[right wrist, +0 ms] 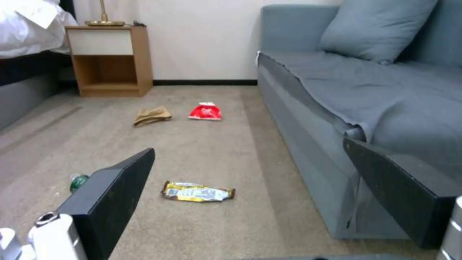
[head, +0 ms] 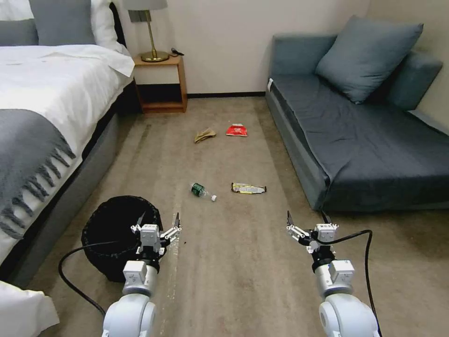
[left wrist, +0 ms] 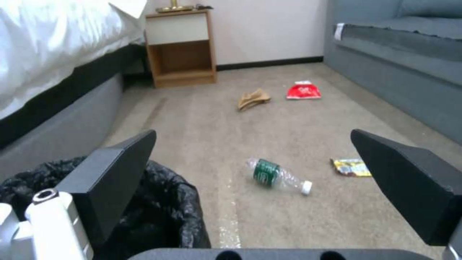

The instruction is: Pick up the trash bin, then pick up the garbage on the floor and place it into the trash bin.

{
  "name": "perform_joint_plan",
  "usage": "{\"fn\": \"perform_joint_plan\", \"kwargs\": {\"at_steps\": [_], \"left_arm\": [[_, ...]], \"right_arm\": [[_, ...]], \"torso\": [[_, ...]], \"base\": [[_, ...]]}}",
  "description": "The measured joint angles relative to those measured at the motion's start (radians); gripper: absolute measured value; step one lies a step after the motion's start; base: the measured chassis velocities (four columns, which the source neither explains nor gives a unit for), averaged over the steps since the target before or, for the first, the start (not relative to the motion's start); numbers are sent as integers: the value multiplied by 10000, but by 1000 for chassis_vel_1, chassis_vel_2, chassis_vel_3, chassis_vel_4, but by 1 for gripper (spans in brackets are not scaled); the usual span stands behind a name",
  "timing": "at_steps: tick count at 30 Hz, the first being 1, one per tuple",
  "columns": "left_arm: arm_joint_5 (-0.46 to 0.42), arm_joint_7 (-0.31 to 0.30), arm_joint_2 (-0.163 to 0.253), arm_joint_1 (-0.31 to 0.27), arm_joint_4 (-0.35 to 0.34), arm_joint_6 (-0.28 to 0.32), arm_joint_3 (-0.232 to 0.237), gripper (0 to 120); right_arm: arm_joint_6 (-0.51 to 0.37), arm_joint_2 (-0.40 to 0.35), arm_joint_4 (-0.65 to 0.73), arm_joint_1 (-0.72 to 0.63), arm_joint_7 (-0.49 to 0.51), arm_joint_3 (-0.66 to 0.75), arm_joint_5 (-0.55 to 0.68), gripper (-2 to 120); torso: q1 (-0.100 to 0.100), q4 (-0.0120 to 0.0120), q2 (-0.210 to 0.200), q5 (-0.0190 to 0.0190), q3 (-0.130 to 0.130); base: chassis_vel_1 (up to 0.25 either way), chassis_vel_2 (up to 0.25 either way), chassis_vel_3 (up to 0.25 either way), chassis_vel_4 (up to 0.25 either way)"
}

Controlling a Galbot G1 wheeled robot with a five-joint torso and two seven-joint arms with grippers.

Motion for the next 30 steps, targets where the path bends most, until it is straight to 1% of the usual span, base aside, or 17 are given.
{"fn": "perform_joint_plan", "kwargs": {"at_steps": [21, 23, 24, 27, 28, 29, 30], "left_arm": [[-23, 0, 1, 17, -28, 0, -13, 100], [-328, -181, 23, 203, -392, 111, -215, 100], [-328, -181, 23, 203, -392, 111, -215, 100], [-1050, -670, 95, 670, -1247, 425, -719, 100], [-1441, -945, 135, 912, -1711, 602, -988, 100], [-1441, -945, 135, 912, -1711, 602, -988, 100], [-1638, -1074, 151, 1032, -1947, 685, -1125, 100]], "right_arm": [[-14, -12, 7, -2, 7, -8, 22, 100], [-298, -149, 275, -61, 128, -111, 334, 100], [-298, -149, 275, -61, 128, -111, 334, 100], [-1059, -530, 984, -220, 447, -391, 1140, 100], [-1491, -739, 1391, -307, 631, -544, 1604, 100], [-1491, -739, 1391, -307, 631, -544, 1604, 100], [-1737, -864, 1622, -359, 738, -634, 1868, 100]], "torso": [[0, 0, 0, 0, 0], [0, -2, 0, -1, 1], [0, -2, 0, -1, 1], [0, 0, 0, -1, 1], [0, 1, 0, -1, 0], [0, 1, 0, -1, 0], [0, 1, 0, -1, 0]], "base": [[0, 0, 0, 0], [0, 0, 0, 0], [0, 0, 0, 0], [0, 0, 0, 0], [0, 0, 0, 0], [0, 0, 0, 0], [0, 0, 0, 0]]}}
